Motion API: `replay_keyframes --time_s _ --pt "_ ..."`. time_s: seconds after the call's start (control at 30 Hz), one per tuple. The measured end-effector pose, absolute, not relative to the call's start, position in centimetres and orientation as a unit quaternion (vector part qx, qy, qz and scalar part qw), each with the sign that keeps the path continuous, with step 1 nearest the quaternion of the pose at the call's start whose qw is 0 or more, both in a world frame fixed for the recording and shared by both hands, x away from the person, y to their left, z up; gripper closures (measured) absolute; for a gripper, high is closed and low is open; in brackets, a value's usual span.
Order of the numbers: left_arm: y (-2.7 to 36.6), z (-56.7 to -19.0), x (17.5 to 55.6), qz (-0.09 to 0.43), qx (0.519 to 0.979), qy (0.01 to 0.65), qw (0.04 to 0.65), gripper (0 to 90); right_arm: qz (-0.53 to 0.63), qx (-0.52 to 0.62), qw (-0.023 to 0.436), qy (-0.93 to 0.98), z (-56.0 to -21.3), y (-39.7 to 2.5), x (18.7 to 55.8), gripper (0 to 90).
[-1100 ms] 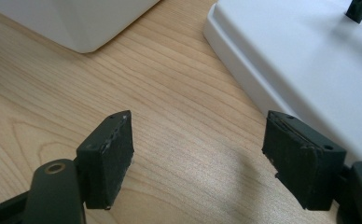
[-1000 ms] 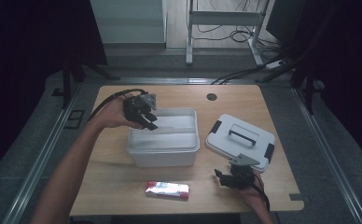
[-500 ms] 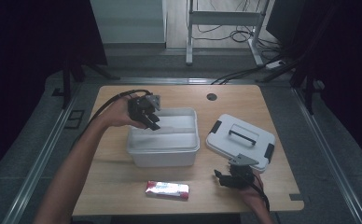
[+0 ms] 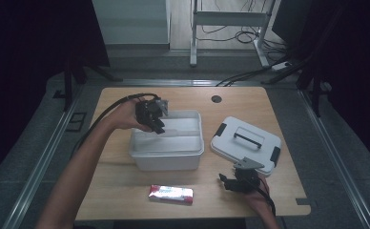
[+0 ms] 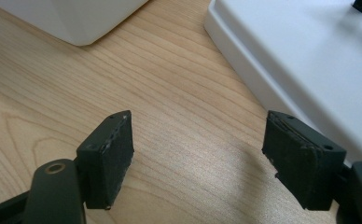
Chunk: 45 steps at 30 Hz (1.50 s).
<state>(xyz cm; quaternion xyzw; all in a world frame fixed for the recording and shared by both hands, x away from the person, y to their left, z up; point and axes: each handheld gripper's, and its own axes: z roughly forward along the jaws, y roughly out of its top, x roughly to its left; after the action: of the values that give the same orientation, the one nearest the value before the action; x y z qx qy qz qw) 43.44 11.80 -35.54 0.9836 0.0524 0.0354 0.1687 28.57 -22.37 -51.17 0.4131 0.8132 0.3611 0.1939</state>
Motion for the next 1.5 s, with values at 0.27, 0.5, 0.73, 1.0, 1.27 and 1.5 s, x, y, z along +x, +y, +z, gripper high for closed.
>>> replay_keyframes --time_s 0.27,0.5,0.73,1.0,1.27,1.5 --pt "11.2 -36.2 43.5 0.029 0.986 0.046 0.157 74.9 0.360 0.415 0.193 0.813 -51.2 -22.4 28.6 24.2" --pt "11.1 -36.5 43.6 0.023 0.988 0.042 0.144 78.8 0.359 0.414 0.193 0.814 -51.3 -22.5 28.6 24.1" --pt "11.1 -36.6 43.6 0.022 0.989 0.040 0.139 80.2 0.359 0.414 0.194 0.814 -51.3 -22.5 28.6 24.2" --pt "10.9 -36.9 43.6 0.017 0.991 0.037 0.130 83.5 0.358 0.415 0.194 0.814 -51.3 -22.5 28.6 24.1" --pt "10.9 -37.0 43.7 0.016 0.991 0.037 0.131 86.9 0.358 0.415 0.194 0.814 -51.4 -22.5 28.7 24.1" --pt "11.2 -37.1 43.8 0.009 0.989 0.041 0.143 89.2 0.357 0.414 0.195 0.814 -51.4 -22.5 28.6 24.2"
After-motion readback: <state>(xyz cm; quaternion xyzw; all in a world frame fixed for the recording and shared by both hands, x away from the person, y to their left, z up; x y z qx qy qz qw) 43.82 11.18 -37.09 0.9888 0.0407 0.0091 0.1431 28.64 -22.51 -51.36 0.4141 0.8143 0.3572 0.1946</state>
